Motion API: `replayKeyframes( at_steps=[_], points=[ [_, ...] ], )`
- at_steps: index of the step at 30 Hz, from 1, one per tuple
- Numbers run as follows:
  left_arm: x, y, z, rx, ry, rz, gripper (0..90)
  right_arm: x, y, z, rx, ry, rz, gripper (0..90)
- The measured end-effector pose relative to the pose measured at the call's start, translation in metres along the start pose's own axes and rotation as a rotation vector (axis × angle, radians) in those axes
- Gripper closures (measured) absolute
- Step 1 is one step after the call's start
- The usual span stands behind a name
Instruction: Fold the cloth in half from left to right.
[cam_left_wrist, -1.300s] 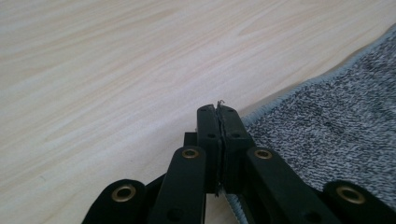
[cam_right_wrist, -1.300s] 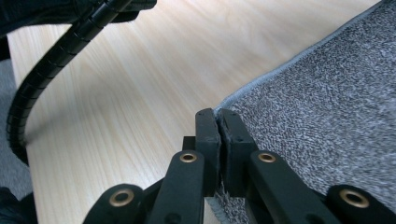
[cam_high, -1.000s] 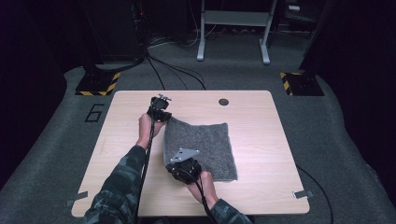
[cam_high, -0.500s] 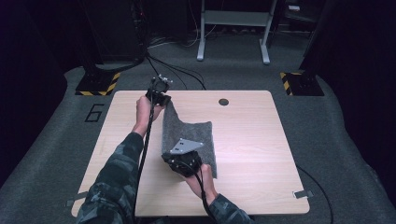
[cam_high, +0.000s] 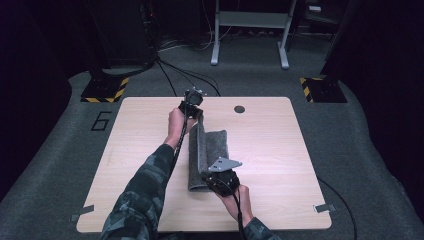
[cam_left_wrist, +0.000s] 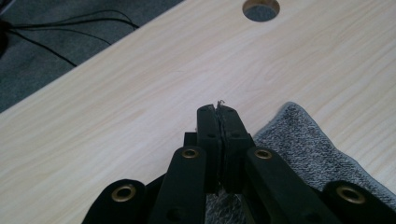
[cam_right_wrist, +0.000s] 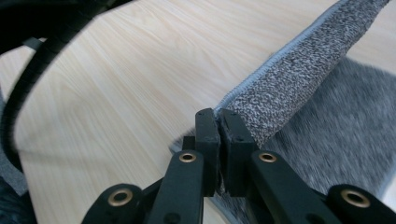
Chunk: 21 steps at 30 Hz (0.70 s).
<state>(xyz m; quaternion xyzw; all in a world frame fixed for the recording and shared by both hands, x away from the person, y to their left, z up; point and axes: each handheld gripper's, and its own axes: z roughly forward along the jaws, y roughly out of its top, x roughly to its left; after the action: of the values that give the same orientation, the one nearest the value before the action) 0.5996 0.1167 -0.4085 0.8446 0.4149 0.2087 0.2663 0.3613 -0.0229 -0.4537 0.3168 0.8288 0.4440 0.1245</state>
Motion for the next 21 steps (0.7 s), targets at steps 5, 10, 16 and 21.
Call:
replayKeyframes(
  at_steps=[5, 10, 16, 21],
  points=[
    [-0.009, 0.002, 0.014, 0.027, -0.007, 0.004, 88.7, -0.010, -0.016, 0.003, 0.032, -0.019, 0.030, 86.7],
    [-0.016, 0.003, 0.026, 0.041, -0.015, -0.004, 88.6, -0.015, -0.026, 0.004, 0.053, -0.035, 0.045, 86.6],
    [-0.025, 0.004, 0.045, 0.070, -0.066, -0.054, 62.9, -0.019, -0.036, 0.004, 0.068, -0.048, 0.068, 84.2],
    [-0.021, -0.007, 0.036, 0.052, -0.073, -0.103, 26.8, -0.029, -0.053, 0.001, 0.111, -0.064, 0.128, 69.8]
  ],
)
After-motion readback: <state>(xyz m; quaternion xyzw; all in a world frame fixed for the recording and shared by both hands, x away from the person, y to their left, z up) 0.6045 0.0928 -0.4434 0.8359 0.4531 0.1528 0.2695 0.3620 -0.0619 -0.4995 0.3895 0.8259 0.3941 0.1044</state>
